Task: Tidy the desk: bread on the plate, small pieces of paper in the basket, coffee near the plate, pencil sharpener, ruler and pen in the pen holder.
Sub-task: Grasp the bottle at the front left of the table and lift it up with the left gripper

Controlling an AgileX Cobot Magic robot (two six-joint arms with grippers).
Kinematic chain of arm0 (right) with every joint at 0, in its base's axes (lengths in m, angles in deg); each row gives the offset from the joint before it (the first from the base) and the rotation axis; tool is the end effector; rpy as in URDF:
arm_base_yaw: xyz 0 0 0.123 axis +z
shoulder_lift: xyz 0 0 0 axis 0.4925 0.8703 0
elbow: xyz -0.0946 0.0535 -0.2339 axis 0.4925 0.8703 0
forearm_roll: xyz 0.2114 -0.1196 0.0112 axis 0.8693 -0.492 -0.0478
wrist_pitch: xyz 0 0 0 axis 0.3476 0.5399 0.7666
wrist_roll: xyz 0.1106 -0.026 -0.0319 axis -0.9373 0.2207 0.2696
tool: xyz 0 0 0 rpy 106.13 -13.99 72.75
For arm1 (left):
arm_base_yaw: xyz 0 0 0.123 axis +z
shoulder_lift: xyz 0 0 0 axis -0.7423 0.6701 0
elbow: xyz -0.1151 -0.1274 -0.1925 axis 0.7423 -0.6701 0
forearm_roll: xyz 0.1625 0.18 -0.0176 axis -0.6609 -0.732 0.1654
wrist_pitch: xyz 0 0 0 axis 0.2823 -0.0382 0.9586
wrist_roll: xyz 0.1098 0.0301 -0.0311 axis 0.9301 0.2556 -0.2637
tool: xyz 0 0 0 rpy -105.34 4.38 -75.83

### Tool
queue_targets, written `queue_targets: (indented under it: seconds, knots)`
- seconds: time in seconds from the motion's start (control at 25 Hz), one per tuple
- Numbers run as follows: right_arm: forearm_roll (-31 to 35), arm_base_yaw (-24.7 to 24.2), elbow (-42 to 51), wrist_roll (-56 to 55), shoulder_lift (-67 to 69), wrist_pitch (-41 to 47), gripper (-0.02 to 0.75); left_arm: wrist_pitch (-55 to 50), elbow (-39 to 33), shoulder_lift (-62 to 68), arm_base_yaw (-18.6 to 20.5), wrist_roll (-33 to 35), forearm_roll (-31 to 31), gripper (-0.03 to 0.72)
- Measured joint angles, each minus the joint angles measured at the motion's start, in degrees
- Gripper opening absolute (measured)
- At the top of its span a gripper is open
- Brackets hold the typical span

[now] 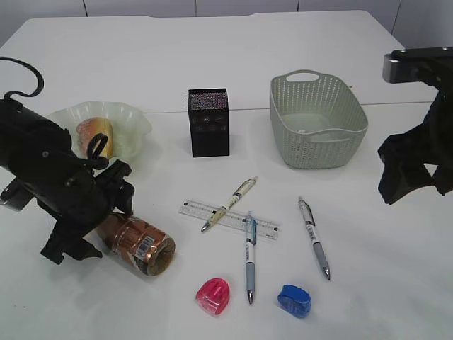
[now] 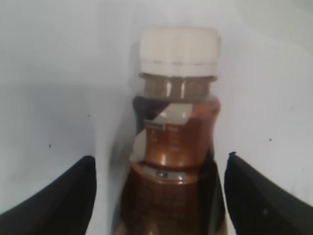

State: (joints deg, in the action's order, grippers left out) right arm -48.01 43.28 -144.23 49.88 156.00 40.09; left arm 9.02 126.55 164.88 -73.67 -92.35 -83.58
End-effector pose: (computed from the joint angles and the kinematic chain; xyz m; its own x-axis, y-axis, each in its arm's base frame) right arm 0.2656 0.0690 0.2283 -0.9502 -0.1802 -0.2544 -0.1976 0.9793 0.0443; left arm 0.3027 -0.1395 0.0780 -0.4543 -0.8888 -0.0602 -0.8333 0.4479 -0.3242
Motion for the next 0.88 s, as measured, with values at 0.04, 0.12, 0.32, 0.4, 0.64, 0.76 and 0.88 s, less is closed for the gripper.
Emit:
queue_targets:
  seconds: [0.04, 0.12, 0.32, 0.4, 0.64, 0.76, 0.88]
  knots:
    - [0.0, 0.0, 0.0, 0.0, 0.0, 0.0, 0.560, 0.4, 0.0, 0.1, 0.0, 0.0, 0.0, 0.594]
    - [0.0, 0.0, 0.0, 0.0, 0.0, 0.0, 0.560, 1.2, 0.0, 0.2, 0.0, 0.0, 0.0, 0.592]
    - [0.0, 0.0, 0.0, 0.0, 0.0, 0.0, 0.561, 1.8, 0.0, 0.3, 0.0, 0.0, 0.0, 0.518]
    - [0.0, 0.0, 0.0, 0.0, 0.0, 0.0, 0.561, 1.9, 0.0, 0.3, 0.0, 0.0, 0.0, 0.464]
    - [0.0, 0.0, 0.0, 0.0, 0.0, 0.0, 0.561, 1.9, 0.0, 0.3, 0.0, 0.0, -0.7, 0.407]
    - [0.0, 0.0, 0.0, 0.0, 0.0, 0.0, 0.561, 1.9, 0.0, 0.3, 0.0, 0.0, -1.1, 0.405]
    - [0.0, 0.0, 0.0, 0.0, 0.0, 0.0, 0.561, 2.1, 0.0, 0.3, 0.0, 3.8, -1.2, 0.398]
